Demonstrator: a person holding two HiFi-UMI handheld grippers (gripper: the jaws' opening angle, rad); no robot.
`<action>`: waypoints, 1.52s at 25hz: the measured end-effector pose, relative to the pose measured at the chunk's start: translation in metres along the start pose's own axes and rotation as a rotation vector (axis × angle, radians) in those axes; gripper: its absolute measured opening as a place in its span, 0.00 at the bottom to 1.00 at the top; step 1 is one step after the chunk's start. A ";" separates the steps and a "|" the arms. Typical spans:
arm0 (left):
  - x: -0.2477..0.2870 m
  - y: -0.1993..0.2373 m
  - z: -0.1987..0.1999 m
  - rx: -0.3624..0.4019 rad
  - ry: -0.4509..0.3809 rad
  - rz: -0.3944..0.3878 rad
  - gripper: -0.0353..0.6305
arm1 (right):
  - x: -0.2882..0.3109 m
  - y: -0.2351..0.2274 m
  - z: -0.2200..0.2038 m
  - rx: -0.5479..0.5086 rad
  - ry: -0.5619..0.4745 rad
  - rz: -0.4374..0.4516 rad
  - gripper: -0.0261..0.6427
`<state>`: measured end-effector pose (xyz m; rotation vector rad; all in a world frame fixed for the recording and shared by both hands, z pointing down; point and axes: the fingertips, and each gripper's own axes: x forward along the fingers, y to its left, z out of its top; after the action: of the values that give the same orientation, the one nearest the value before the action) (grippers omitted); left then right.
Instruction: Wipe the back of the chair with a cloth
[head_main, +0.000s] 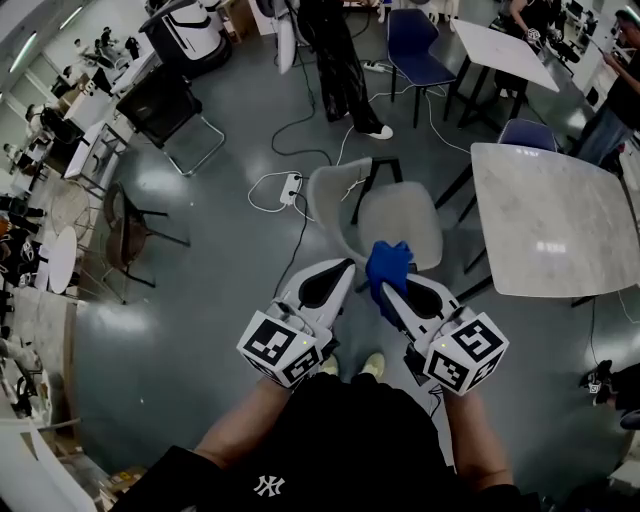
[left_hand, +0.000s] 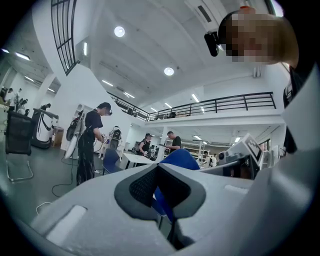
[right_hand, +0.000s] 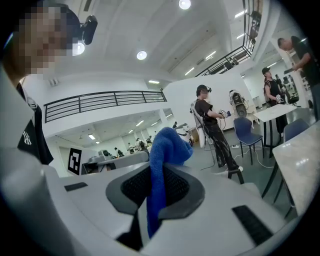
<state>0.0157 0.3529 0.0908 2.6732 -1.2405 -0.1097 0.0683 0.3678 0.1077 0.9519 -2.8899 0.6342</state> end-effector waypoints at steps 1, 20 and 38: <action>0.002 -0.001 -0.001 0.000 0.001 0.002 0.06 | -0.001 -0.002 0.000 0.000 0.001 0.007 0.13; 0.035 0.056 -0.019 0.011 0.019 0.092 0.06 | 0.046 -0.069 -0.014 0.135 0.049 0.036 0.13; 0.136 0.256 -0.038 0.000 0.091 -0.011 0.06 | 0.241 -0.174 -0.009 0.205 0.132 -0.083 0.13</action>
<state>-0.0828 0.0930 0.1827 2.6538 -1.1983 0.0098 -0.0281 0.1090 0.2174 1.0028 -2.6942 0.9626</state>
